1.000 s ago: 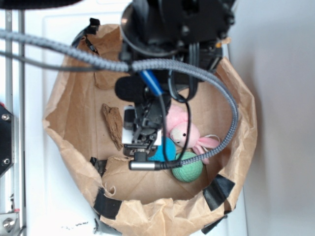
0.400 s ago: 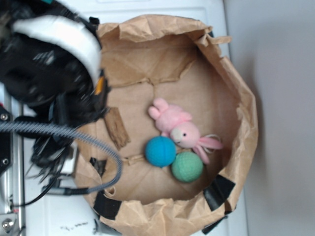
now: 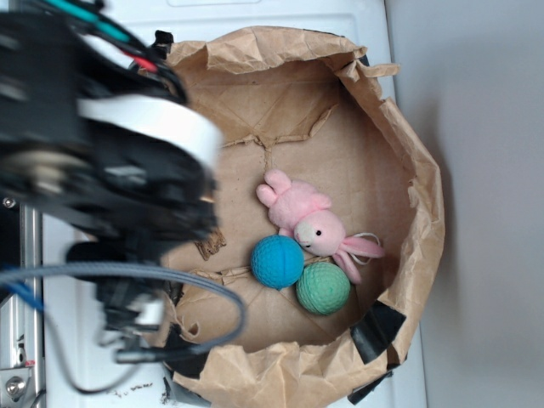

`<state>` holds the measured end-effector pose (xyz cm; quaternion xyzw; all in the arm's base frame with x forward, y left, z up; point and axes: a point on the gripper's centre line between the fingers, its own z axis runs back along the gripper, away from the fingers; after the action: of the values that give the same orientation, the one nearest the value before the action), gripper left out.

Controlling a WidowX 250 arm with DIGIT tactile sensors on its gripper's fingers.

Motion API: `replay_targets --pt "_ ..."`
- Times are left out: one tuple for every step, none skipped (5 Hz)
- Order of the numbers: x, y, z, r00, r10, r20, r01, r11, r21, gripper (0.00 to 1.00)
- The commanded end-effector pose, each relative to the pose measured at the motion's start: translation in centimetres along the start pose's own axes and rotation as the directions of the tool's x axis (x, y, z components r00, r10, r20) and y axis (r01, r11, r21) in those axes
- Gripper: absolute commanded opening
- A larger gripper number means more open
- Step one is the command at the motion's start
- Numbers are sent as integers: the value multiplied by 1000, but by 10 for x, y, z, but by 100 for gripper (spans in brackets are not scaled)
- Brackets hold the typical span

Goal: Grab the pink bunny.

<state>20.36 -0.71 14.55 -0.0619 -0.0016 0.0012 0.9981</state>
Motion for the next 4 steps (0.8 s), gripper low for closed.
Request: replay_targets --pt "97 -9 7 997 74 39 -74 997 1 100" --pt "97 -3 -4 996 -3 89 3 1000 0 100" --pt "93 18 -21 973 -193 124 197 980 -18 100" --pt "92 28 -24 965 -210 158 214 977 -9 100"
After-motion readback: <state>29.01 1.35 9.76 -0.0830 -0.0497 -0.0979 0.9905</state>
